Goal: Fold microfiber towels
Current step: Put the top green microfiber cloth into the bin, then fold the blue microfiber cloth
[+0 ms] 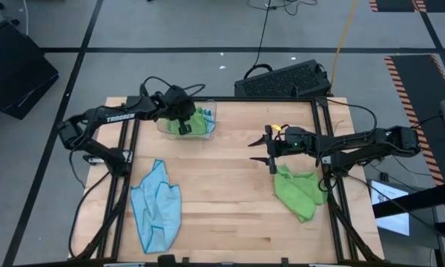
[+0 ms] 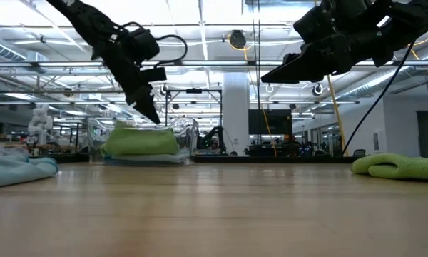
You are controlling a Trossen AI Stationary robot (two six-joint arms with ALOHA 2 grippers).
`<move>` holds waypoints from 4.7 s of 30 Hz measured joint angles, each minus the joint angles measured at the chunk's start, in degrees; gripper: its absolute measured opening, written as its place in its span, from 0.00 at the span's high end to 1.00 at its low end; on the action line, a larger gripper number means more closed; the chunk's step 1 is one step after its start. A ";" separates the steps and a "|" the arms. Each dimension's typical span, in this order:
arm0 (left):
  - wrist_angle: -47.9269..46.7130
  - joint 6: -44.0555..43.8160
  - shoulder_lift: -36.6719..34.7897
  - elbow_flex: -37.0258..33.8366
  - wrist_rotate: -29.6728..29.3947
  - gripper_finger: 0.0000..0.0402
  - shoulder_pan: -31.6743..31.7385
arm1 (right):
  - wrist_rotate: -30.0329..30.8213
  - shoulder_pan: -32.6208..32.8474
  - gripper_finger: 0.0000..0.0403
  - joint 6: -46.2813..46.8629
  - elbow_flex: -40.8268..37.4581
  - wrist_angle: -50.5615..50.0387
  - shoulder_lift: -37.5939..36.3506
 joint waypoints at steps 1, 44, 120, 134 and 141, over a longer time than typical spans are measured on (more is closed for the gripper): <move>0.12 -0.29 0.32 -0.05 0.74 0.96 -0.29 | 0.00 0.00 0.46 -0.02 0.00 0.00 0.02; -13.05 -16.19 -5.61 -2.58 -9.77 0.96 -1.13 | -0.04 0.01 0.46 0.02 -0.04 -0.44 -0.01; -21.24 -99.14 5.61 -3.65 -25.68 0.64 -59.94 | 24.60 34.69 0.46 37.86 -0.02 -6.54 0.02; -24.13 -108.37 9.38 -3.58 -17.44 0.58 -61.41 | 30.21 38.57 0.46 40.46 -0.02 -7.37 0.02; -26.00 -110.39 7.87 -3.56 -15.72 0.58 -64.07 | 30.23 38.64 0.46 40.22 -0.02 -7.37 0.02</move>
